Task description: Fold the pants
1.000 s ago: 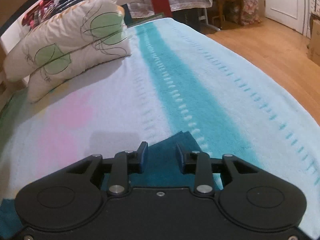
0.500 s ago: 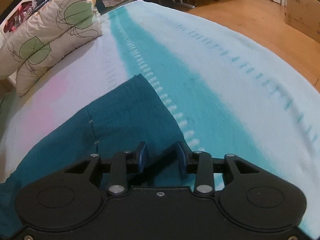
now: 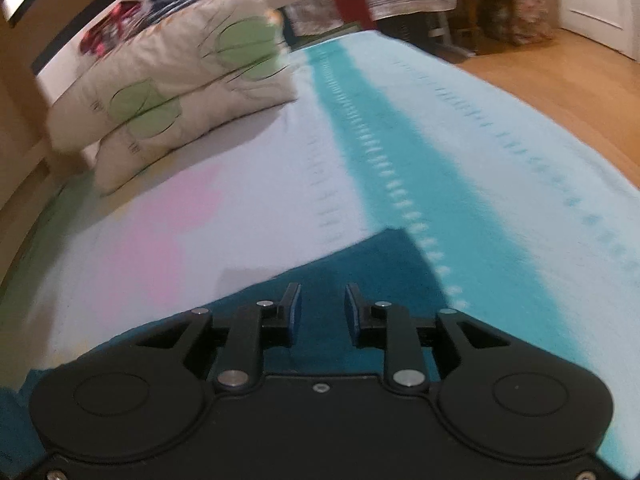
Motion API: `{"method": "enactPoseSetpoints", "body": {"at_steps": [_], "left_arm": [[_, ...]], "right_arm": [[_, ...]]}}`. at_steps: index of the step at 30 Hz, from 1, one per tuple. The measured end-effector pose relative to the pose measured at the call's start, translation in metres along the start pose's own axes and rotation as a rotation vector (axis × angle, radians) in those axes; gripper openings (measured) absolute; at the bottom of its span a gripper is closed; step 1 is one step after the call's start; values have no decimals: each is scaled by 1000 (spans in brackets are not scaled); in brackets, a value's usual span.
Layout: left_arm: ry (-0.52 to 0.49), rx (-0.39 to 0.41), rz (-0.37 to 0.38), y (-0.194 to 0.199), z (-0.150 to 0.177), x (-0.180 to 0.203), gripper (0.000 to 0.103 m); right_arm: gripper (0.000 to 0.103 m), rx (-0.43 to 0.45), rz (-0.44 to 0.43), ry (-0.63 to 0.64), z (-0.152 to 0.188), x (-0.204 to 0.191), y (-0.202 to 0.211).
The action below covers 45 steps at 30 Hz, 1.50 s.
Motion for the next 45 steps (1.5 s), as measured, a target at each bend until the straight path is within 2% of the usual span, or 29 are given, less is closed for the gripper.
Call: {"method": "enactPoseSetpoints", "body": {"at_steps": [6, 10, 12, 13, 14, 15, 20, 22, 23, 24, 26, 28, 29, 30, 32, 37, 38, 40, 41, 45], "left_arm": [[-23, 1, 6, -1, 1, 0, 7], [-19, -4, 3, 0, 0, 2, 7], [-7, -6, 6, 1, 0, 0, 7], [0, -6, 7, 1, 1, 0, 7], [5, -6, 8, 1, 0, -2, 7], [8, -5, 8, 2, 0, -2, 7], [8, 1, 12, 6, -4, -1, 7], [4, 3, 15, 6, -6, -2, 7], [10, 1, 18, 7, -6, -2, 6], [25, 1, 24, 8, -8, -3, 6], [48, 22, 41, 14, -14, -5, 6], [59, 60, 56, 22, -25, -6, 6], [61, 75, 62, 25, -30, -6, 6], [62, 87, 67, 28, -35, -7, 6], [70, 88, 72, 29, -38, -8, 6], [100, 47, 68, 23, -30, -7, 6], [96, 42, 67, 22, -29, -7, 6], [82, 38, 65, 22, -28, -6, 6], [78, 40, 65, 23, -28, -6, 6], [94, 72, 72, 33, -40, -7, 6]], "right_arm": [[38, -84, 84, -74, 44, 36, 38], [38, -100, 53, -205, 55, 46, 35], [38, -131, 75, -219, 55, 46, 25], [35, -146, 90, -215, 55, 45, 19], [13, -146, 84, -210, 52, 42, 15], [6, -133, 73, -197, 47, 36, 10], [6, -8, -29, -73, 4, -9, 7], [6, 13, -57, -46, -8, -18, 13], [8, 11, -46, -49, -9, -17, 17], [15, 7, -25, -59, -8, -13, 20], [17, 2, 32, -62, 0, 5, 26], [37, -17, 71, -40, 9, 22, 27], [57, -34, 70, -16, 14, 31, 25], [62, -40, 67, 14, 17, 37, 23], [62, -42, 70, 54, 24, 51, 21], [62, -71, 20, -17, 39, 70, 23], [57, -76, 3, -22, 39, 69, 24], [22, -94, -18, -3, 40, 65, 24], [13, -87, -19, 2, 37, 62, 27], [12, -6, -76, -130, 0, 47, 39]]}}
Point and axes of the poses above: each gripper's, at about its wrist camera, not at the fingertips, and y roughly against the way its jaws point, x to its right, z to its underside, the point moved 6 cm from there along -y, roughly the way its jaws point, and after that the axes turned 11 degrees about x, right-handed, at the moved point
